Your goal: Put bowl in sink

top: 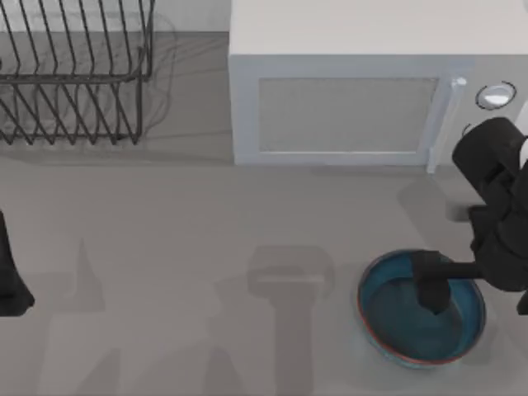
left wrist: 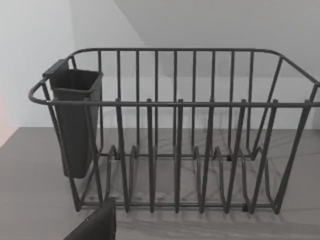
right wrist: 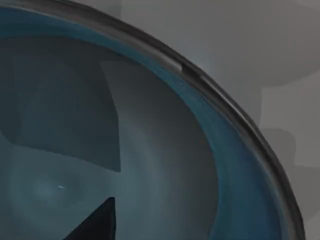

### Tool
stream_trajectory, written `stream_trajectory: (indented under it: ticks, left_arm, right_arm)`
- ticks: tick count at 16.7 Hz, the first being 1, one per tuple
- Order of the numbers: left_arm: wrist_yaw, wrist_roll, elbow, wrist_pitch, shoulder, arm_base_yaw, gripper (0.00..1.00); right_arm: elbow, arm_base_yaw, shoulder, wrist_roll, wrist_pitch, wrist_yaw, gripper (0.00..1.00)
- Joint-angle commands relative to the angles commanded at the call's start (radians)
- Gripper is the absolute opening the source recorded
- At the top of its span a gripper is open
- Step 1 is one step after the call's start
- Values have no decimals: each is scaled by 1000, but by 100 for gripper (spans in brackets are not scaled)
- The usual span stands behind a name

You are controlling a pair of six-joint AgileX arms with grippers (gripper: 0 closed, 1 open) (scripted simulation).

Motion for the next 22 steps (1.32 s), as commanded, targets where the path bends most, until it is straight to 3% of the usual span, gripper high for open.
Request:
stream_trajectory:
  ticks: [5,18,22]
  left_arm:
    - [0,0,0,0,0,0,100]
    - [0,0,0,0,0,0,100]
    - [0,0,0,0,0,0,100]
  right_arm:
    - [-15,1,9,1,19,0,100]
    - [-15,1,9,1,19,0,2]
    - [-15,1,9,1,19,0,0]
